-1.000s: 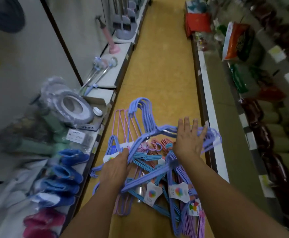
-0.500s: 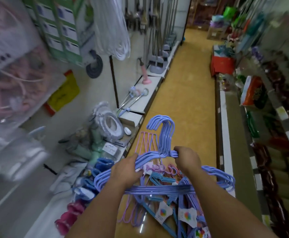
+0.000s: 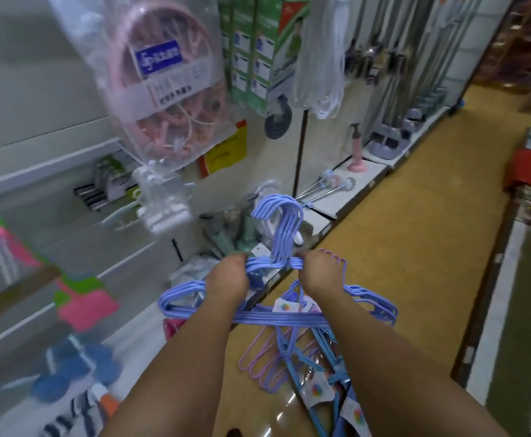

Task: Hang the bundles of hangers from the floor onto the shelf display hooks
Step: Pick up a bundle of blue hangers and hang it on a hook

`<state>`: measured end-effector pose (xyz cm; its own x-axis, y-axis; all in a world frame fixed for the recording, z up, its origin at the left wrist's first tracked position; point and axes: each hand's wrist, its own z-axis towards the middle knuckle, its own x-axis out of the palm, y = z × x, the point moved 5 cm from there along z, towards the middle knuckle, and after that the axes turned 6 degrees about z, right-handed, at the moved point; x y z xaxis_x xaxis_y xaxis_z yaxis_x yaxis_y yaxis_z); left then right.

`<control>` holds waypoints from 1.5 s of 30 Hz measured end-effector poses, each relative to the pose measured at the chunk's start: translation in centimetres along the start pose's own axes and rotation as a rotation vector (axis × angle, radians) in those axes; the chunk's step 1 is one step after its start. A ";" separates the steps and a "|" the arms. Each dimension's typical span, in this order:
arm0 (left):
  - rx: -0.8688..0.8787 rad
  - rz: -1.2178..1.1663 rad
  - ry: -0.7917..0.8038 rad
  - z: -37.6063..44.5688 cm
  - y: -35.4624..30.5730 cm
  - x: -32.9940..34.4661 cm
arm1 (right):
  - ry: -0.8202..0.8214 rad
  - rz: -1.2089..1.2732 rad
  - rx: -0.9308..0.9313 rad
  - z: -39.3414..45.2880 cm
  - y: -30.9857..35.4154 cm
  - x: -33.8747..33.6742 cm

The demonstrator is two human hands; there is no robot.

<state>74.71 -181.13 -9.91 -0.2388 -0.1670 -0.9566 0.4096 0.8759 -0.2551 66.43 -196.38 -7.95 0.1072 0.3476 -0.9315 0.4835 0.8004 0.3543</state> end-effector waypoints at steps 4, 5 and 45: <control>-0.110 -0.046 -0.080 -4.9 3.2 0.2 | 0.121 -0.004 -0.123 -2.3 2.8 1.7; -0.128 -0.026 -0.082 -6.1 4.0 0.3 | 0.147 -0.008 -0.150 -3.0 3.6 2.1; -0.735 0.199 -0.423 -49.8 43.1 -19.0 | 0.081 0.097 -0.934 -38.8 51.6 8.1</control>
<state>53.08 -117.69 4.28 0.1842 -0.0059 -0.9829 -0.2976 0.9527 -0.0615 58.55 -133.35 5.98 0.0325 0.4384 -0.8982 -0.4203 0.8213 0.3857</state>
